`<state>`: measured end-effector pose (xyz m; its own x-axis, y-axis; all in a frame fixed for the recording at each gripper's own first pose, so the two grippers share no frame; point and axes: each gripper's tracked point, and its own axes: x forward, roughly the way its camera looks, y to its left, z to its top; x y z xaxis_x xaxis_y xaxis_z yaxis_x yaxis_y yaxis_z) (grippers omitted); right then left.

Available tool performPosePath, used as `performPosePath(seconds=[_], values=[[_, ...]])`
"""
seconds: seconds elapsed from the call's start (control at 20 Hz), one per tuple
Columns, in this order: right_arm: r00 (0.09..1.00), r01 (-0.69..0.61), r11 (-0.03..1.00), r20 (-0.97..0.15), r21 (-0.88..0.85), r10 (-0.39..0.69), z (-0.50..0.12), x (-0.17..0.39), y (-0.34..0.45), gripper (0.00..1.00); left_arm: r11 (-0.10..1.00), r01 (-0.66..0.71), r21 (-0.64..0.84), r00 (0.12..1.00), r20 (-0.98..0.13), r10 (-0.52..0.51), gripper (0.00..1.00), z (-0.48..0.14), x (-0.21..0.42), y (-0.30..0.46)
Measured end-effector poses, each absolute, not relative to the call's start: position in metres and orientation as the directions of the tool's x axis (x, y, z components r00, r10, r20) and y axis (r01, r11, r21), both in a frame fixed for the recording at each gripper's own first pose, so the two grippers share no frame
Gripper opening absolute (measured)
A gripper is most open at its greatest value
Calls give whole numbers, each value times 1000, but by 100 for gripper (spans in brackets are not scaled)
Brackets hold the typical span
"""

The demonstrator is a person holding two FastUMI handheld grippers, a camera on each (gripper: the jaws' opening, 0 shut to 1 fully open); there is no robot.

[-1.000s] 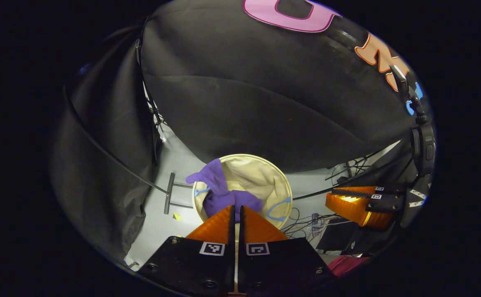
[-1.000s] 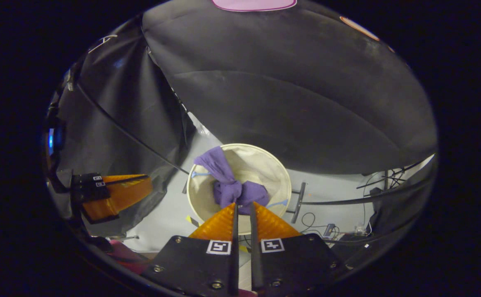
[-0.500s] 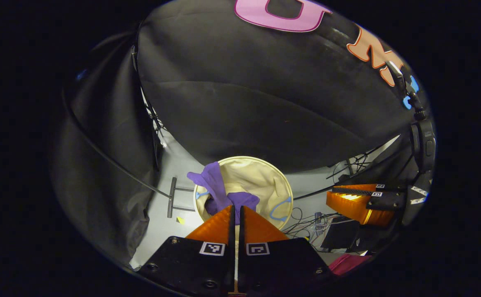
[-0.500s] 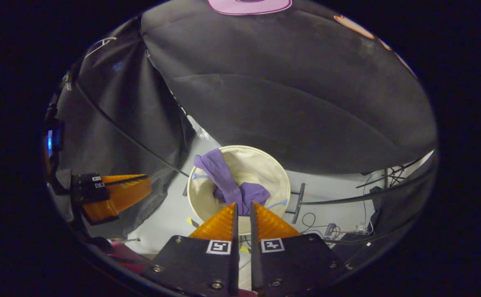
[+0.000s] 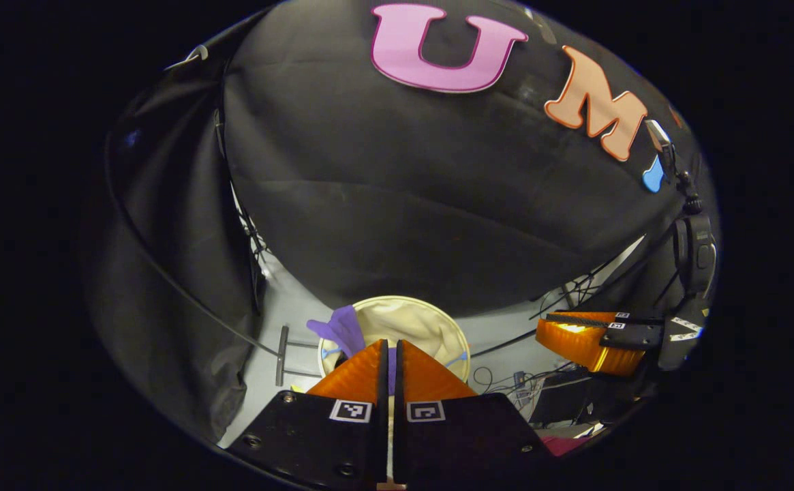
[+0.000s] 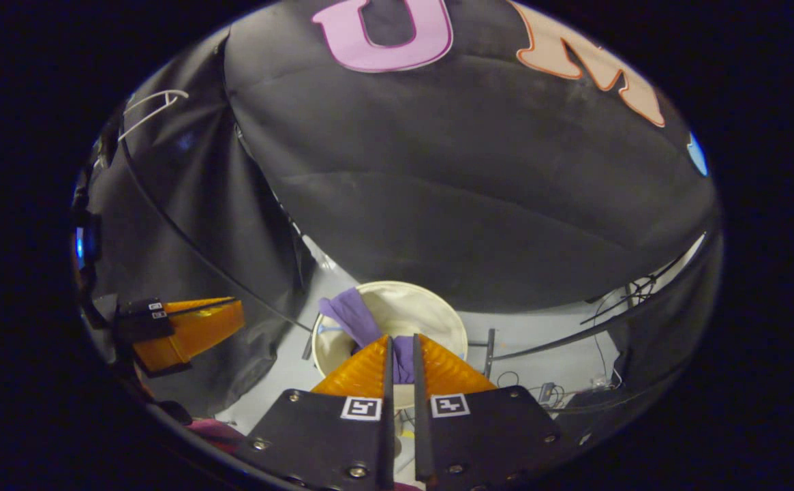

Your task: Grasp the clothes on the hanger with both hands and then place them into the laundry hamper below.

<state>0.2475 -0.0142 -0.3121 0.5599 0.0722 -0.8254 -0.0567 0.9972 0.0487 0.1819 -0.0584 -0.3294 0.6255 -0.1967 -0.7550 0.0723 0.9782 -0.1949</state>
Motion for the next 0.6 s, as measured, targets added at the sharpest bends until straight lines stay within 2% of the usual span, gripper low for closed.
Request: performPosePath(seconds=[0.35,0.6], values=[[754,-15,997,-655,73,60,-217,256,-16,12,965,140,-222,771,-587,-246,5,-240,194,-69],[849,-5,996,-526,87,50,-155,251,-19,12,957,211,-199,845,-455,-281,5,-171,189,-71]])
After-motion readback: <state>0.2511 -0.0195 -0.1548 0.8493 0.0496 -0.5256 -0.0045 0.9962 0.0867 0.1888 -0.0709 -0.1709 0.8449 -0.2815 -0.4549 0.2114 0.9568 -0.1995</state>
